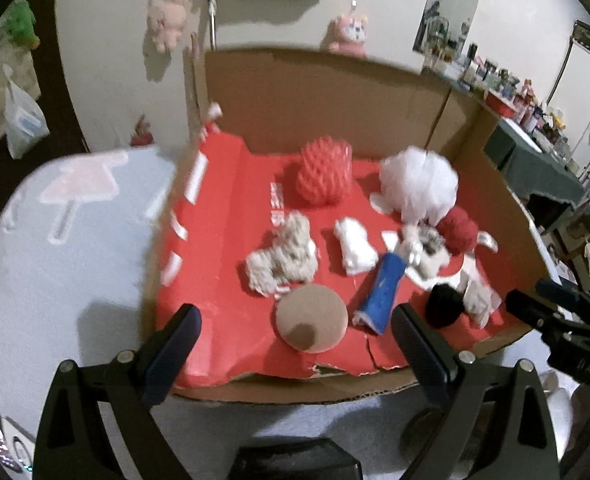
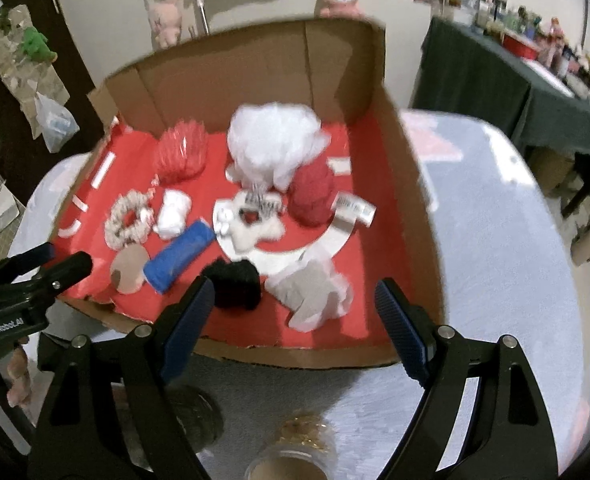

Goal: Organize soft objects

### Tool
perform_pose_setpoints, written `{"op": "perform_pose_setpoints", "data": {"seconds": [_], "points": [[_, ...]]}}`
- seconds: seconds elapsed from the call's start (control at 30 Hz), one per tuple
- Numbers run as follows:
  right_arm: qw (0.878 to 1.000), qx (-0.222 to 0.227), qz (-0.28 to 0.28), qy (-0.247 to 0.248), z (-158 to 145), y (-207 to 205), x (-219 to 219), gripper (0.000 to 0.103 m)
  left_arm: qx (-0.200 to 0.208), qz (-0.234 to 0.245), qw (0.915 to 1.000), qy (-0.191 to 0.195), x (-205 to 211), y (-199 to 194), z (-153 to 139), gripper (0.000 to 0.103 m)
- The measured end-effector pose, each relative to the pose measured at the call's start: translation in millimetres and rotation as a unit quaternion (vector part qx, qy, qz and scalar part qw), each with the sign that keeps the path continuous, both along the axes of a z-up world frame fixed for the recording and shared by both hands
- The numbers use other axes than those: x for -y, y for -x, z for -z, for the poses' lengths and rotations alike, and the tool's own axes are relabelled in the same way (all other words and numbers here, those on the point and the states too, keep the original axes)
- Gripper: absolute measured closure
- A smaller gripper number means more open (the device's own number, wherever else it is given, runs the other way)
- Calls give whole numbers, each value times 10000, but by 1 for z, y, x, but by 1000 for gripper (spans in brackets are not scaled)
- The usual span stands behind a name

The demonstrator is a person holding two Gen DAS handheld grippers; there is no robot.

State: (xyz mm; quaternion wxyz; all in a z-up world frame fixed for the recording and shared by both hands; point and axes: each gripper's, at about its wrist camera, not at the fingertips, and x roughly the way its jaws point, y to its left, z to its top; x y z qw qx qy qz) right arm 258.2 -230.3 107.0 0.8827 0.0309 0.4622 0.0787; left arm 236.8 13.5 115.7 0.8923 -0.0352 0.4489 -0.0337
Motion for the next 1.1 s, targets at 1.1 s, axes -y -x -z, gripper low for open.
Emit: {"op": "perform_pose_setpoints", "data": {"seconds": [1.1], "points": [[9927,1185,19,234,55,179,0,7,774,-137,9969,10,21,164,62,0]]}}
